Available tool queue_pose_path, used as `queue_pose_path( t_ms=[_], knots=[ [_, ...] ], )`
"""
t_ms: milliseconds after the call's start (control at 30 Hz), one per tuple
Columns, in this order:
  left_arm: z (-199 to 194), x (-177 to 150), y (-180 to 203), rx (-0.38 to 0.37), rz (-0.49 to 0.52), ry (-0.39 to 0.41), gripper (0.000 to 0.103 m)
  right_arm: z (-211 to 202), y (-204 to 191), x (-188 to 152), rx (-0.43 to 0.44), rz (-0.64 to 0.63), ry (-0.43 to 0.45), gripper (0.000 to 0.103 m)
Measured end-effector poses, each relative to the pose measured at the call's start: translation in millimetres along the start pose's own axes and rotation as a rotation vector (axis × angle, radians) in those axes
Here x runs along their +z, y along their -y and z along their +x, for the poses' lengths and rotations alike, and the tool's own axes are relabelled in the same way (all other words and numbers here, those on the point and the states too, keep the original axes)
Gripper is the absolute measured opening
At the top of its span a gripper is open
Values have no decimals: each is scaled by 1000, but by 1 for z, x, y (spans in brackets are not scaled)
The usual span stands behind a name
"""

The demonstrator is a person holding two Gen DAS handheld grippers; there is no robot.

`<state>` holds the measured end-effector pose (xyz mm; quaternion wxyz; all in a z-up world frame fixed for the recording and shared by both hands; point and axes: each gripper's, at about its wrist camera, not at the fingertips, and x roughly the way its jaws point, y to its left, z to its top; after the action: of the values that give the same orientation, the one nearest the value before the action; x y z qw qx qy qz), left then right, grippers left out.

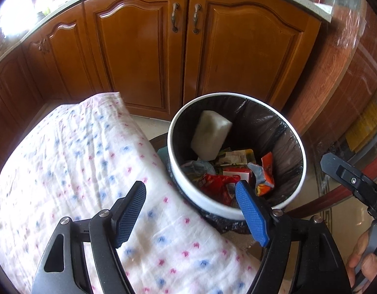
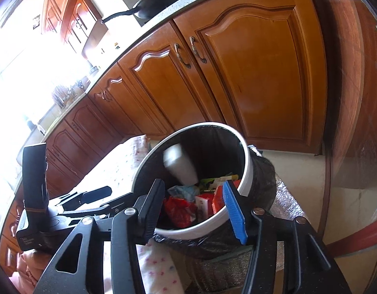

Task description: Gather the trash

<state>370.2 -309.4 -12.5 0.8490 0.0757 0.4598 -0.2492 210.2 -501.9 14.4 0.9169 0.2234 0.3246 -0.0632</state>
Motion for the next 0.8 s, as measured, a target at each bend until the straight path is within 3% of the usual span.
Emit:
queue_pose_path(
  t_ms=[133,333,600,733,800],
  knots=[
    [-24,-27,-21,-10,-82,51,75,-10,-13,-15,22,-12,23,73],
    [-69,-77,-45,-20,-197,153,78,-27,-37,-47,65,-21,66,91],
    [-127,-131,-52,9,-241,256,82,-55,-70,-84,84,-45,144,96],
    [-162,-143,-50,18,-221,317,85,-73,-90,-84,78,-87,176,100],
    [-181,-148,-49,30,-212,369,91,-87,-102,-82,66,-114,206,101]
  ],
)
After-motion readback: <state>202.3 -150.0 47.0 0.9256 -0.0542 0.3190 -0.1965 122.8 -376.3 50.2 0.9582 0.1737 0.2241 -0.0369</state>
